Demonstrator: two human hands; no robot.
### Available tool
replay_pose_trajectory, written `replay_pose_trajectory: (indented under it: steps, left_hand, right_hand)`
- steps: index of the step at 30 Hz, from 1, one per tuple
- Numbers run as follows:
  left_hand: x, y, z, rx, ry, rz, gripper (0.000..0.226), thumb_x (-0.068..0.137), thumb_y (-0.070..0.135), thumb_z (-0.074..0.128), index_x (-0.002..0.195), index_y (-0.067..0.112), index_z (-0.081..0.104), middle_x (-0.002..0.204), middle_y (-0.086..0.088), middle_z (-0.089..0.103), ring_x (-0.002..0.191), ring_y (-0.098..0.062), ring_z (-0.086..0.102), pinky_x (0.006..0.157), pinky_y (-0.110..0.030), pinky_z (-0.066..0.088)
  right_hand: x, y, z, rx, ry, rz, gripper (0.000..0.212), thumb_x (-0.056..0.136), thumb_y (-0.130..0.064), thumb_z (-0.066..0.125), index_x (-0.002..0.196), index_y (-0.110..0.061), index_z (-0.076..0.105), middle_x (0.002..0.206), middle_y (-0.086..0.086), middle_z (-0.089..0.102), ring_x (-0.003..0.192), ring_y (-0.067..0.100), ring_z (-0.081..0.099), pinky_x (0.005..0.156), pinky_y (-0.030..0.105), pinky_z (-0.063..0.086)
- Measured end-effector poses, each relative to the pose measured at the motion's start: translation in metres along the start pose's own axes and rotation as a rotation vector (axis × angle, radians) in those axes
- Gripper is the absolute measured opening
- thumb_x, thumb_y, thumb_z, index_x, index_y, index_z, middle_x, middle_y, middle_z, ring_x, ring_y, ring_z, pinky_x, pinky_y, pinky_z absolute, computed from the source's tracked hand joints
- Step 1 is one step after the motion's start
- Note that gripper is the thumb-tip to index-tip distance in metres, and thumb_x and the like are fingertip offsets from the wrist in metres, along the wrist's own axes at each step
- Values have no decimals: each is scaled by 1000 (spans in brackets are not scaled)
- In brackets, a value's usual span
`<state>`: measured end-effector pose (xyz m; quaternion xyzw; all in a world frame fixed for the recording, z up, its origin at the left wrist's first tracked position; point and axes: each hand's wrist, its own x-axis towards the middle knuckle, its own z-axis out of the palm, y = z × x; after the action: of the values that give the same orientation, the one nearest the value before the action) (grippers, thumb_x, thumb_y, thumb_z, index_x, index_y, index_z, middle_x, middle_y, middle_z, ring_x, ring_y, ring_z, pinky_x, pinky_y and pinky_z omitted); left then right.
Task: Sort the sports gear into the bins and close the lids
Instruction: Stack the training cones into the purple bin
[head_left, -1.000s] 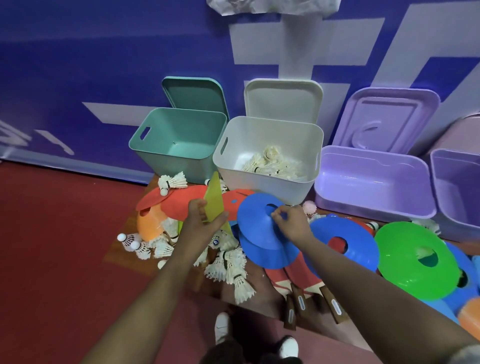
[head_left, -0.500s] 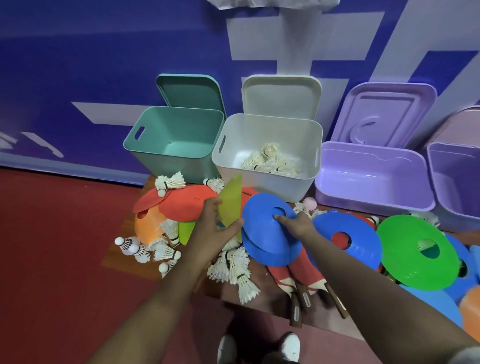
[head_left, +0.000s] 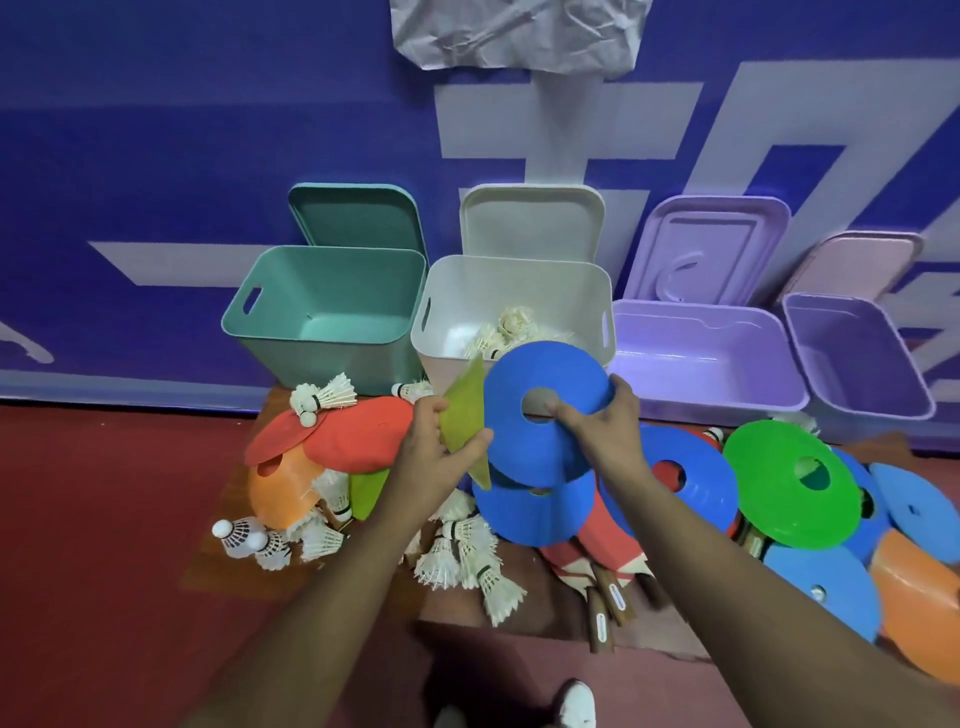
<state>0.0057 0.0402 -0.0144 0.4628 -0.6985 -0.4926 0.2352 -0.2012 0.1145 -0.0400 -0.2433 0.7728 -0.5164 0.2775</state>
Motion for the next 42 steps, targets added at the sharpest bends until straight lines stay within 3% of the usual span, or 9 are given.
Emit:
replay_pose_trajectory:
  steps: [3, 6, 10, 14, 17, 24, 31, 35, 42]
  left_hand:
    - [6, 7, 4, -68, -12, 6, 49, 81, 37, 75, 116, 32, 41, 97, 15, 56, 90, -4, 59, 80, -22, 50]
    - [11, 11, 7, -211, -57, -51, 47, 72, 54, 75, 107, 42, 47, 104, 5, 69, 97, -13, 67, 87, -41, 56]
    - [8, 23, 10, -439, -73, -116, 28, 88, 26, 69, 110, 27, 53, 111, -9, 69, 100, -20, 69, 84, -29, 56]
    - [2, 24, 13, -527, -178, -161, 52, 79, 34, 77, 121, 15, 52, 105, -2, 71, 105, -20, 67, 101, -42, 49]
    - [-4, 23, 15, -456, -256, -158, 74, 60, 53, 85, 119, 20, 55, 111, -5, 69, 106, -17, 67, 101, -43, 49]
    - [-9, 22, 39, -254, -235, -40, 46, 67, 35, 85, 101, 29, 55, 95, 6, 71, 88, -3, 69, 77, -21, 53]
    - [-14, 32, 72, -29, -205, 74, 49, 72, 34, 83, 111, 25, 56, 105, 9, 66, 94, 6, 62, 81, -21, 52]
    - [-21, 43, 104, 23, -170, 32, 50, 76, 35, 80, 118, 24, 55, 106, 11, 62, 90, 13, 57, 71, -6, 46]
    - [-29, 49, 152, 72, -52, -37, 53, 74, 32, 81, 118, 19, 56, 108, 5, 63, 92, 1, 60, 76, -17, 47]
  right_hand:
    - [-20, -16, -2, 64, -59, -98, 40, 86, -29, 69, 122, -18, 56, 119, -4, 63, 109, 15, 60, 96, 42, 50]
    - [-48, -30, 2, 22, -108, -219, 21, 94, -10, 57, 111, -17, 66, 105, -5, 70, 98, 11, 65, 84, 31, 51]
    - [-80, -31, 10, 97, -261, -260, 29, 97, -7, 56, 111, -29, 69, 109, -9, 71, 103, 15, 66, 90, 30, 53]
    - [-96, -18, 7, 87, -331, -237, 30, 98, -7, 54, 124, -18, 66, 125, -5, 66, 119, 4, 58, 102, 19, 42]
    - [-103, -8, 0, 71, -331, -208, 29, 97, -9, 57, 124, -15, 66, 116, -8, 68, 107, -1, 60, 95, 17, 44]
    - [-111, 12, -35, 44, -227, -39, 26, 94, -18, 62, 120, -20, 67, 119, -9, 68, 111, 0, 61, 90, 13, 45]
    - [-67, 85, -132, -407, 129, 327, 31, 91, -25, 60, 102, 5, 59, 95, 19, 62, 93, 33, 59, 70, 34, 38]
    - [-42, 120, -160, -490, 92, 369, 33, 87, -32, 64, 80, -2, 52, 76, 15, 52, 74, 28, 50, 61, 33, 34]
    - [-7, 163, -158, -327, -28, 396, 46, 77, -44, 77, 82, -1, 58, 71, 9, 54, 67, 20, 51, 57, 30, 33]
